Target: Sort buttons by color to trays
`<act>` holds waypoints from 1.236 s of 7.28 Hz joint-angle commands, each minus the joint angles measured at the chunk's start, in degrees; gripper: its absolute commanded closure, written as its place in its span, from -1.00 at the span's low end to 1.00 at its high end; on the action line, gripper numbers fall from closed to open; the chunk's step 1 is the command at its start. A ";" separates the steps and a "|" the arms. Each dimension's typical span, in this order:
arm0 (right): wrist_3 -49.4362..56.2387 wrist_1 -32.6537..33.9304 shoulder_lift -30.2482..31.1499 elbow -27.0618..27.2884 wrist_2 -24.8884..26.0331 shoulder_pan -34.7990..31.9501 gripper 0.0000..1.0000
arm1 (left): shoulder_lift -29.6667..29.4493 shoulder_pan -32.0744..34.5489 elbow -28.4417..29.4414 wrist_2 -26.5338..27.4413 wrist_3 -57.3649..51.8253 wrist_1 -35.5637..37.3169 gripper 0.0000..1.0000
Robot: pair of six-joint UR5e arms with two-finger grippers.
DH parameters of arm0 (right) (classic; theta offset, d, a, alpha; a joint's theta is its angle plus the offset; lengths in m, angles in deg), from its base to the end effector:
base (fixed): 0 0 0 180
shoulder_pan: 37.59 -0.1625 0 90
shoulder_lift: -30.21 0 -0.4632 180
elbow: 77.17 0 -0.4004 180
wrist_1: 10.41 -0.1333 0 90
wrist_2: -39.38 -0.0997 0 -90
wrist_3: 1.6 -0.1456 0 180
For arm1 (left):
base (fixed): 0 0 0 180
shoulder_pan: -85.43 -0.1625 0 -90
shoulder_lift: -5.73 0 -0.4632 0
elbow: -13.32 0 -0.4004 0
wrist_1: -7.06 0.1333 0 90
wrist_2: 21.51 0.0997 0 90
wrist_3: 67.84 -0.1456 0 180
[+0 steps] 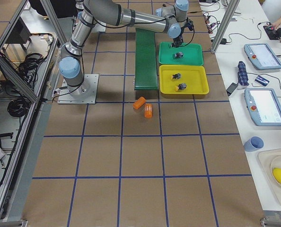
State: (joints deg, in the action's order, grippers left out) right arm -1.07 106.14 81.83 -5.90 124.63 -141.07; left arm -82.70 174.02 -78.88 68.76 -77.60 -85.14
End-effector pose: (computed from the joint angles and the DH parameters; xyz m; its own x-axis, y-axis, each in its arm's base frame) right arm 0.3234 -0.7257 0.2589 -0.9646 -0.2509 -0.0811 -0.2404 0.9631 -0.1209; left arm -0.1208 -0.4832 0.4708 -0.9894 0.1452 0.0037 0.1452 0.9882 0.0495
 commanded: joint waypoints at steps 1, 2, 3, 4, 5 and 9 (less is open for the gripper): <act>-1.67 0.69 -3.01 -1.84 -0.53 -0.84 1.00 | 0.01 0.00 0.00 0.00 -0.09 0.00 -1.00; -1.76 1.83 -4.24 -1.84 -0.53 -1.10 1.00 | 0.01 0.00 0.00 0.00 0.00 0.00 -1.00; -2.80 4.02 -5.47 -1.84 -0.53 -1.71 0.96 | 0.01 0.00 -0.08 0.00 -0.09 0.00 -1.00; -3.68 4.91 -5.92 -1.75 -0.44 -2.68 0.58 | 0.01 0.00 0.00 0.00 0.00 0.00 -1.00; -3.95 6.31 -5.92 -1.58 -0.27 -2.86 -0.44 | 0.01 0.00 0.00 0.00 0.00 0.00 -1.00; -3.43 7.04 -1.11 -1.14 0.44 -2.51 -1.00 | 0.01 0.00 0.00 0.00 0.00 0.09 -1.00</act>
State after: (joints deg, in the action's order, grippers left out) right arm -4.80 114.02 78.53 -7.20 124.98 -143.75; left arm -82.69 174.03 -78.88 68.76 -77.60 -85.06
